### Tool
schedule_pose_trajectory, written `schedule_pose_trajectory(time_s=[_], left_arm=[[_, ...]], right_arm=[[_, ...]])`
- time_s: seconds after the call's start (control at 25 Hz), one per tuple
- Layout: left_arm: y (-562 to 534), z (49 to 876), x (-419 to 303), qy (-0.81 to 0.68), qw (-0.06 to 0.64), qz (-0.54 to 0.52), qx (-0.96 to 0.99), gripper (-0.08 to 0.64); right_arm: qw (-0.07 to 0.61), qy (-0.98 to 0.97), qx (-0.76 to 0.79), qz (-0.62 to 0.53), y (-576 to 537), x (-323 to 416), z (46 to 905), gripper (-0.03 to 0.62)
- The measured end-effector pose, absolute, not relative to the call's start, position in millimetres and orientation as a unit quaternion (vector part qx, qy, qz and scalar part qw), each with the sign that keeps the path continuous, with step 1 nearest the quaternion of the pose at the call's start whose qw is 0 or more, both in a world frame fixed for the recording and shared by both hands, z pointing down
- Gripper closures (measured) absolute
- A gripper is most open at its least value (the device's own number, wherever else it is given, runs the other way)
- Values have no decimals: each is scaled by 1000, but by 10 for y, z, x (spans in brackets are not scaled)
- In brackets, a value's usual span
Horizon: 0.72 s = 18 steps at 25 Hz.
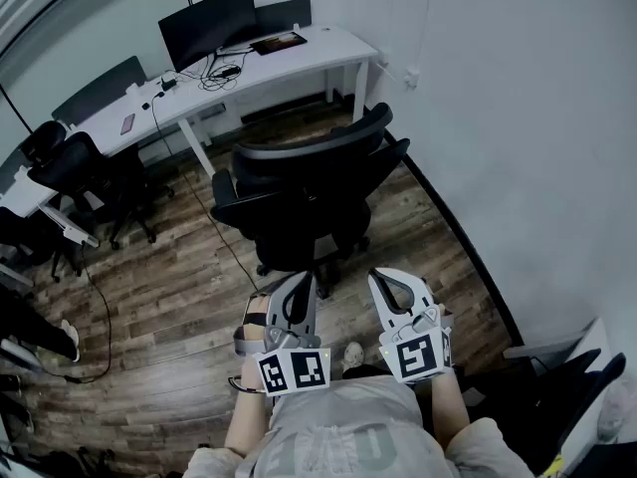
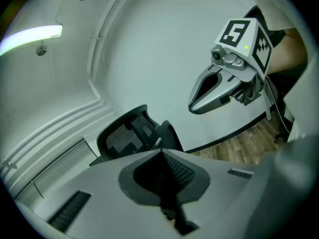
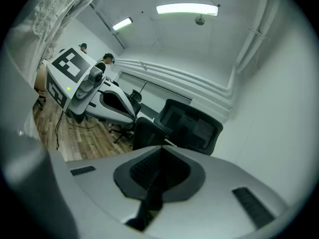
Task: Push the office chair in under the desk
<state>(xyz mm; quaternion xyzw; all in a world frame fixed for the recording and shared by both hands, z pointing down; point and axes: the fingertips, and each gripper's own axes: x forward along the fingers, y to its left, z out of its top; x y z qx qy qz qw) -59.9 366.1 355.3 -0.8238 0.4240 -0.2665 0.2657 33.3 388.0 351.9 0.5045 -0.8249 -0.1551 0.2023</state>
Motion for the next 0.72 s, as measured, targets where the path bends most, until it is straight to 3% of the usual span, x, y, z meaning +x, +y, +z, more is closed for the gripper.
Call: schedule_pose_trajectory(time_s=[0.2,0.72], left_arm=[[3532,3548,-474,417,275,-265,-825,543],[2991,3717,-136,427,268,-260,-824,543]], right_arm=[[226,-823,490,-176,3766,435,3531,572],[202,-820,510,-166,3344,1040,3552,572]])
